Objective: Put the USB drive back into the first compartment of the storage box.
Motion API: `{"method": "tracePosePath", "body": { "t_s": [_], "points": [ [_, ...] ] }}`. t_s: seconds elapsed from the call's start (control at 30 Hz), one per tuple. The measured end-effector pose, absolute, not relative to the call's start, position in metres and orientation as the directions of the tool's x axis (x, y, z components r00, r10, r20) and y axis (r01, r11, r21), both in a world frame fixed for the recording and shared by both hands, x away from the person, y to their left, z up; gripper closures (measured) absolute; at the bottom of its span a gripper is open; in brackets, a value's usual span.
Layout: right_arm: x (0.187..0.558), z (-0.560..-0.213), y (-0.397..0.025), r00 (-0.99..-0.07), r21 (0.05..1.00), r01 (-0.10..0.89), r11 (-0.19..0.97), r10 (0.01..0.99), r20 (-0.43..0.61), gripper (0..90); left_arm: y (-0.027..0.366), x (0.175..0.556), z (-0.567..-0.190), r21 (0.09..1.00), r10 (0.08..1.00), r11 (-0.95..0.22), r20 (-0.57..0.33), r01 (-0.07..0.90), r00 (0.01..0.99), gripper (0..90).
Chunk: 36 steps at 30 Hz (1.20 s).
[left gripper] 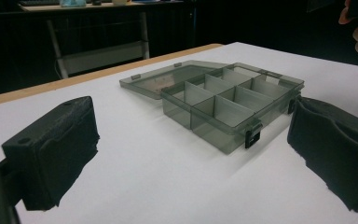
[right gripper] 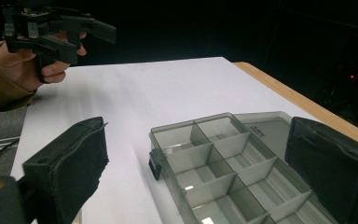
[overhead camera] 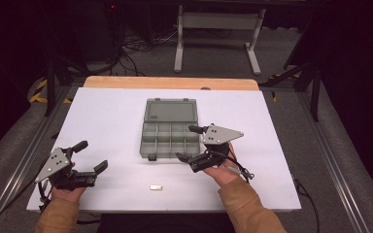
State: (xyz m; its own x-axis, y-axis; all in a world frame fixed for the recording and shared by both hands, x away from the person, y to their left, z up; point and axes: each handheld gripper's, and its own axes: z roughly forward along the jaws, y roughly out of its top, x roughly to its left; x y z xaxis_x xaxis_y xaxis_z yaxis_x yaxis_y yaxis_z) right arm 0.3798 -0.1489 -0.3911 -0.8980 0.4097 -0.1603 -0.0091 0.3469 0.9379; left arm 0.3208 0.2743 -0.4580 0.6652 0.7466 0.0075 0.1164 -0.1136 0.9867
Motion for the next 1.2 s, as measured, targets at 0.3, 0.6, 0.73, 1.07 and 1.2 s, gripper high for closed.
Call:
{"method": "tracePosePath", "body": {
  "t_s": [0.3,0.6,0.73,1.07,1.2],
  "points": [
    [0.38,-0.388,-0.131,-0.921,0.93,-0.022,0.366,0.355,-0.162,9.2,0.274,0.321,-0.459,0.987,0.745,-0.111,0.006,0.114,0.667,2.5],
    [0.378,-0.386,-0.106,-0.955,0.899,-0.013,0.438,0.262,-0.142,16.7,0.275,0.318,-0.462,0.986,0.752,-0.114,0.007,0.12,0.659,2.6],
    [0.381,-0.386,-0.092,-0.968,0.868,0.009,0.497,0.223,-0.118,17.9,0.277,0.318,-0.463,0.987,0.754,-0.107,0.002,0.119,0.657,2.6],
    [0.38,-0.392,-0.068,-0.982,0.763,0.033,0.646,0.163,-0.095,21.6,0.278,0.319,-0.463,0.988,0.752,-0.11,0.01,0.11,0.66,2.7],
    [0.38,-0.393,-0.061,-0.987,0.717,0.036,0.696,0.137,-0.083,23.7,0.278,0.318,-0.463,0.988,0.752,-0.105,0.006,0.111,0.66,2.6]
  ]
}}
